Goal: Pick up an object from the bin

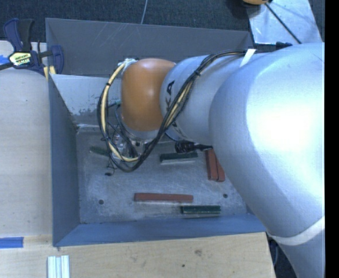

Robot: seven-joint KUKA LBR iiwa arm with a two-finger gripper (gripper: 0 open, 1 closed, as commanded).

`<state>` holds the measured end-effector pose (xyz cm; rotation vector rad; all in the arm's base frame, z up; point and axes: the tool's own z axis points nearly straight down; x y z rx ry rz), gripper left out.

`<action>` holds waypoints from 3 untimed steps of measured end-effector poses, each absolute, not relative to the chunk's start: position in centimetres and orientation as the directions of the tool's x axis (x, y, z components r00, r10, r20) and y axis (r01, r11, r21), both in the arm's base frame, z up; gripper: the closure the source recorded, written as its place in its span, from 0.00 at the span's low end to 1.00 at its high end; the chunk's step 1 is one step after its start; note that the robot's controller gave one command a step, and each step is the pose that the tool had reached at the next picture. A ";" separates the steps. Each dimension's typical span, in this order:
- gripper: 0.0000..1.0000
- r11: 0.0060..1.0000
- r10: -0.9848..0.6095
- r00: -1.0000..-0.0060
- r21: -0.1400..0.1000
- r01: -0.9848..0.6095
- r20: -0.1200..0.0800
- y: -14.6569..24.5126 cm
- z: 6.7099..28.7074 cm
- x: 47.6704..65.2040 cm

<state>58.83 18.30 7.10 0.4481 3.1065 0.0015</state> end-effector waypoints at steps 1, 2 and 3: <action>1.00 0.957 0.290 -0.957 -0.004 0.290 0.005 18.4 11.1 58.2; 1.00 0.962 0.274 -0.962 0.005 0.274 -0.008 19.3 15.0 59.1; 1.00 0.967 0.253 -0.967 0.001 0.253 -0.002 17.7 14.8 57.5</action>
Offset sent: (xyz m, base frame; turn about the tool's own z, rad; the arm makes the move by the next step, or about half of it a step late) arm 0.0118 0.0215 0.0518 -0.0483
